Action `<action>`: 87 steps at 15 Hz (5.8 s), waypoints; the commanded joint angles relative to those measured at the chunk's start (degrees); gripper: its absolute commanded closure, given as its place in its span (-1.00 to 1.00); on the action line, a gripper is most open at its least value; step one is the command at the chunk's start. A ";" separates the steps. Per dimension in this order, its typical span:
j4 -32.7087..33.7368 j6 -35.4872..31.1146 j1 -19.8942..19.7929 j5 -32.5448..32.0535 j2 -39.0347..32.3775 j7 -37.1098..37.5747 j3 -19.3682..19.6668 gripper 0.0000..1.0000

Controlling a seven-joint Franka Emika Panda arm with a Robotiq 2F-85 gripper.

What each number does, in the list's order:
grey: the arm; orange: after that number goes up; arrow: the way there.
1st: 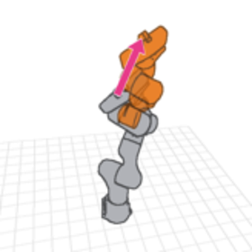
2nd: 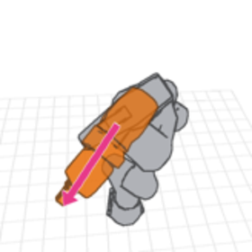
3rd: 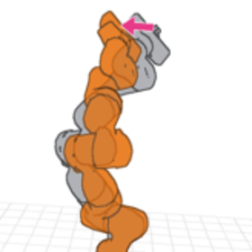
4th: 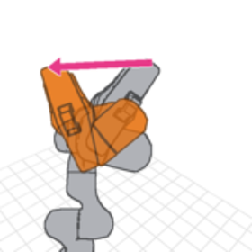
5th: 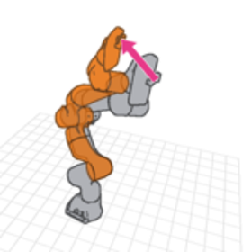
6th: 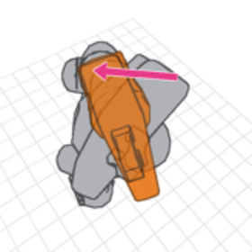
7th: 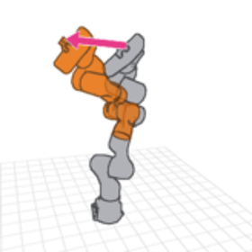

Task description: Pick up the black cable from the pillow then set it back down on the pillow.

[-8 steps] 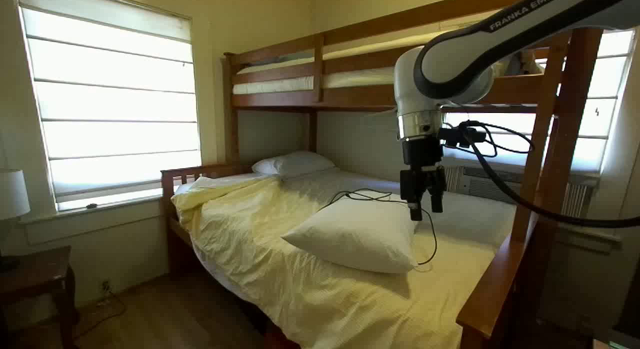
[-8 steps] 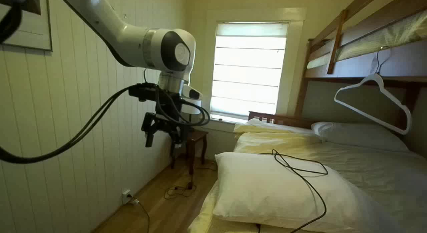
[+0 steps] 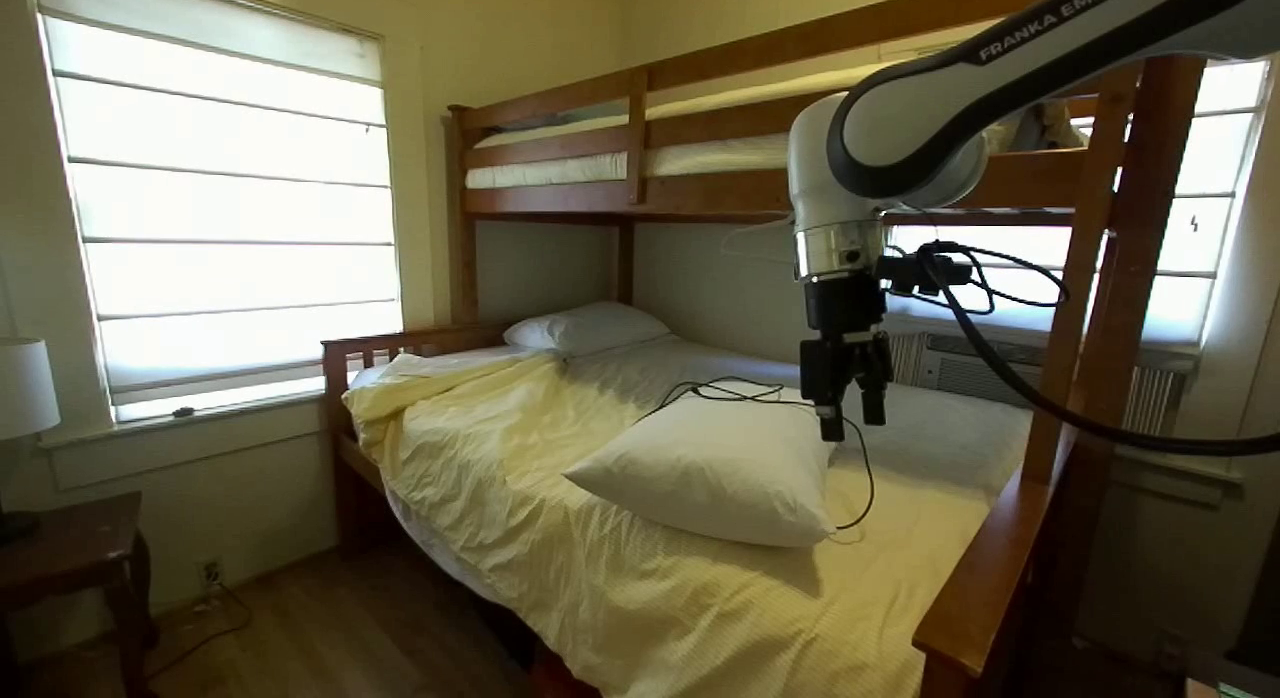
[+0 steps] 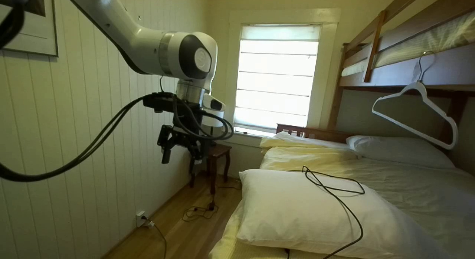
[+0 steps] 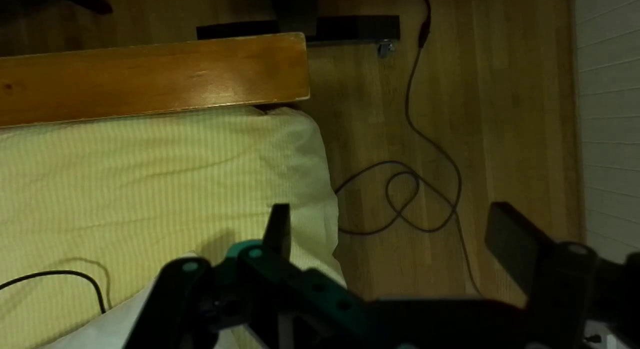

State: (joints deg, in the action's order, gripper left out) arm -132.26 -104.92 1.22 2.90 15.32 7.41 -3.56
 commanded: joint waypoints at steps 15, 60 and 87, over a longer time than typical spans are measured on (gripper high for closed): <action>1.30 -9.59 -1.31 -4.21 -0.37 5.14 -0.10 -1.00; 60.62 -27.58 -10.45 -35.70 -47.94 2.54 15.13 -1.00; 62.25 -39.65 -15.29 -26.58 -62.16 -30.33 10.51 -1.00</action>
State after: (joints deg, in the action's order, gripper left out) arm -76.69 -143.82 -11.05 -27.00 -41.70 -14.34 8.80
